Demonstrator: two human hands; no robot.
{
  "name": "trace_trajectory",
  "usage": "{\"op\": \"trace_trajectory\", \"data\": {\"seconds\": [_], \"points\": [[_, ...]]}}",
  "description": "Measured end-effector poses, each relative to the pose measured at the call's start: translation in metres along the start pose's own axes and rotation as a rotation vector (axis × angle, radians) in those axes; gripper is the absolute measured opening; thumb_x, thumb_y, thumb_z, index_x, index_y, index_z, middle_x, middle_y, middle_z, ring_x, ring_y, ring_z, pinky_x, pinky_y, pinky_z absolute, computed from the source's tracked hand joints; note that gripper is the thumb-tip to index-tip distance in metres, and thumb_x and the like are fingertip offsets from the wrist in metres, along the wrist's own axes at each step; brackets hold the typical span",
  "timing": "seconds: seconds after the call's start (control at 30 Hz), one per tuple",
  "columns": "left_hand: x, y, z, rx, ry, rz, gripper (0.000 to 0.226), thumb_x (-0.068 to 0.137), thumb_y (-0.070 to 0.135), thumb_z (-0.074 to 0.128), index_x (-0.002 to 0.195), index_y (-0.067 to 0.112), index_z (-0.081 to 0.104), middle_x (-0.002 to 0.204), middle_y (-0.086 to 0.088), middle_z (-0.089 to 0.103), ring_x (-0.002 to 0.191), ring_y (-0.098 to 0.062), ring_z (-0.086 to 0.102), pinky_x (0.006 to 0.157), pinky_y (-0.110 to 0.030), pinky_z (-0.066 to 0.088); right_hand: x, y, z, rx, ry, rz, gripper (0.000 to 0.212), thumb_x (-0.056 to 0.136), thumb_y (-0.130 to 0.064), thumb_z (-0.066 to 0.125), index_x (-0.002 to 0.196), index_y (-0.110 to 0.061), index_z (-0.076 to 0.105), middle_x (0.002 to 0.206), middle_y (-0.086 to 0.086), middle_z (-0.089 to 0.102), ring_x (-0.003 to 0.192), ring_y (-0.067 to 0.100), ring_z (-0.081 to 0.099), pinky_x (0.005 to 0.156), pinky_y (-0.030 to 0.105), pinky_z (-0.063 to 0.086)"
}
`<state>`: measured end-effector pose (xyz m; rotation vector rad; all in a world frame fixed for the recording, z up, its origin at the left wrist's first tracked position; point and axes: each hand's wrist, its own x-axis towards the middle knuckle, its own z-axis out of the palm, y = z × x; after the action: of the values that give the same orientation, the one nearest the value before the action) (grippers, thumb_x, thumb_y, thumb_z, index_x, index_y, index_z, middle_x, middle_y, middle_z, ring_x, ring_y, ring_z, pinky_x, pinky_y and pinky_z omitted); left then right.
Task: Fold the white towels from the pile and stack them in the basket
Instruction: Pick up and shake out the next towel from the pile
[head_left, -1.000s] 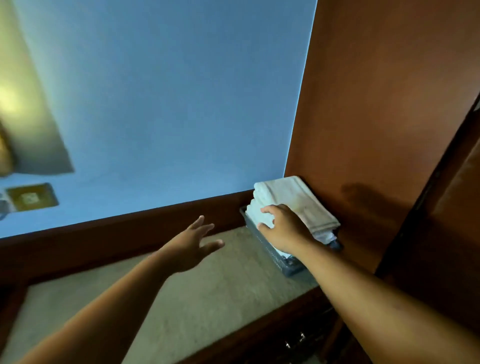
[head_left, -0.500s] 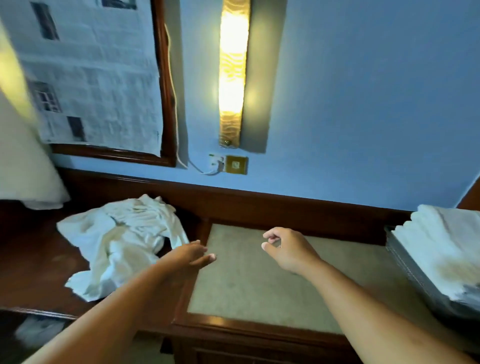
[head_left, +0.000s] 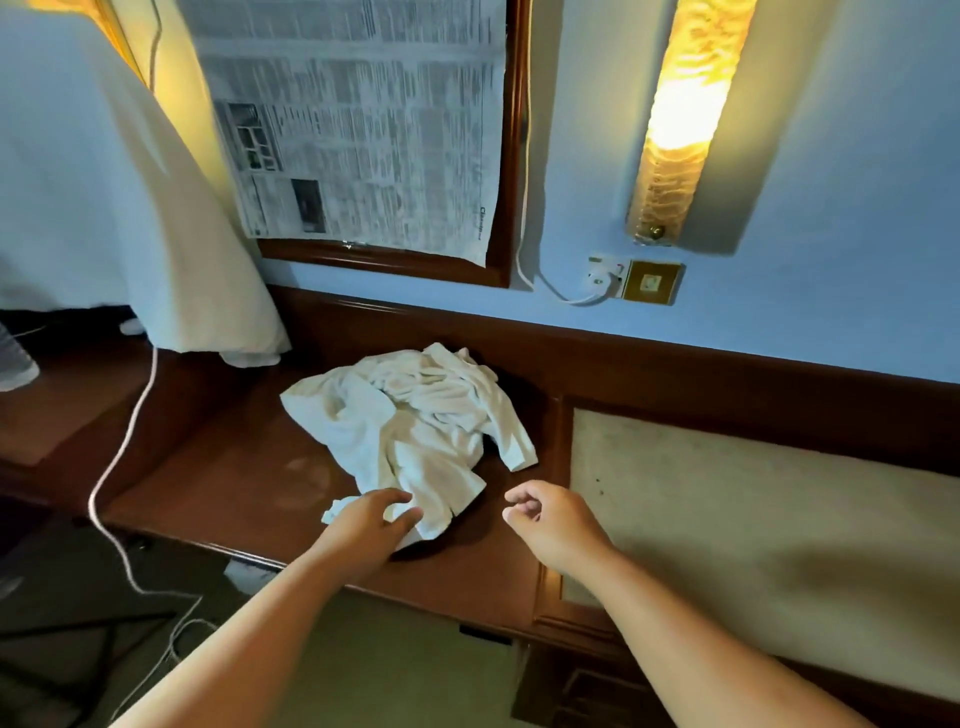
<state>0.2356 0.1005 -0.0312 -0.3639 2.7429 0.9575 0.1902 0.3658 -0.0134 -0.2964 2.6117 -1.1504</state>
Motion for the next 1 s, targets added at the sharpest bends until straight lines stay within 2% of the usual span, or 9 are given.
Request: {"op": "trace_trajectory", "data": {"seconds": [0.23,0.37,0.5,0.57,0.7,0.8,0.87,0.93,1.0], "points": [[0.04,-0.042,0.017,-0.079,-0.013,-0.094,0.042,0.097,0.046,0.059,0.136,0.028,0.059,0.134,0.01,0.063,0.113,-0.012,0.063,0.097,-0.028,0.048,0.073,0.006,0.015,-0.087,-0.053,0.054,0.017,0.093,-0.039,0.061,0.109,-0.036,0.066,0.09,-0.018,0.065,0.084,-0.001,0.062,0.074,0.021,0.052],[0.069,-0.066,-0.007,-0.093,0.046,-0.142,0.035,0.098,0.042,0.058,0.131,0.03,0.063,0.13,0.013,0.064,0.105,-0.009,0.065,0.09,-0.026,0.05,0.128,-0.01,0.03,-0.092,-0.147,0.034,0.017,0.094,-0.037,0.06,0.11,-0.031,0.065,0.095,-0.015,0.065,0.077,-0.002,0.06,0.06,0.013,0.042],[0.093,-0.092,-0.035,-0.098,0.122,-0.17,0.03,0.101,0.035,0.057,0.129,0.027,0.064,0.125,0.008,0.067,0.104,-0.008,0.064,0.083,-0.021,0.05,0.173,-0.027,0.069,-0.11,-0.238,0.03,0.018,0.092,-0.036,0.06,0.107,-0.029,0.065,0.086,-0.014,0.065,0.086,0.006,0.063,0.079,0.023,0.053],[0.1,-0.101,-0.044,-0.098,0.113,-0.175,0.031,0.101,0.032,0.057,0.131,0.025,0.063,0.124,0.007,0.068,0.105,-0.008,0.065,0.084,-0.021,0.054,0.182,-0.035,0.089,-0.147,-0.274,0.036,0.018,0.089,-0.037,0.058,0.103,-0.03,0.065,0.09,-0.014,0.067,0.088,0.004,0.062,0.081,0.024,0.053],[0.131,-0.128,-0.07,-0.093,0.112,-0.166,0.029,0.101,0.031,0.058,0.129,0.025,0.064,0.117,0.007,0.071,0.104,-0.006,0.067,0.082,-0.017,0.05,0.211,-0.054,0.135,-0.187,-0.303,0.101,0.029,0.084,-0.052,0.059,0.103,-0.031,0.063,0.101,-0.013,0.067,0.095,0.006,0.062,0.082,0.025,0.052],[0.158,-0.149,-0.093,-0.096,0.086,-0.143,0.022,0.099,0.032,0.06,0.121,0.035,0.064,0.111,0.013,0.071,0.1,-0.004,0.069,0.084,-0.021,0.054,0.234,-0.069,0.175,-0.198,-0.239,0.228,0.059,0.069,-0.078,0.059,0.099,-0.027,0.058,0.093,-0.011,0.06,0.098,0.016,0.066,0.077,0.03,0.048],[0.176,-0.16,-0.11,-0.041,0.03,-0.101,0.022,0.098,0.035,0.061,0.121,0.038,0.063,0.11,0.017,0.069,0.098,-0.001,0.067,0.082,-0.018,0.054,0.248,-0.078,0.198,-0.257,-0.217,0.292,0.072,0.067,-0.082,0.062,0.112,-0.025,0.06,0.103,-0.007,0.064,0.105,0.02,0.065,0.082,0.031,0.049],[0.198,-0.171,-0.128,-0.004,-0.022,-0.055,0.022,0.098,0.036,0.062,0.119,0.041,0.061,0.111,0.019,0.067,0.097,0.002,0.065,0.086,-0.018,0.053,0.259,-0.085,0.216,-0.337,-0.199,0.307,0.052,0.082,-0.062,0.066,0.117,-0.023,0.061,0.117,-0.004,0.066,0.111,0.022,0.063,0.09,0.031,0.051],[0.218,-0.171,-0.142,0.01,-0.053,-0.001,0.023,0.098,0.034,0.063,0.119,0.04,0.06,0.114,0.018,0.066,0.092,0.006,0.063,0.087,-0.017,0.053,0.269,-0.09,0.22,-0.334,-0.14,0.275,0.025,0.094,-0.043,0.057,0.111,-0.025,0.059,0.118,-0.002,0.064,0.112,0.021,0.062,0.09,0.029,0.05]]}}
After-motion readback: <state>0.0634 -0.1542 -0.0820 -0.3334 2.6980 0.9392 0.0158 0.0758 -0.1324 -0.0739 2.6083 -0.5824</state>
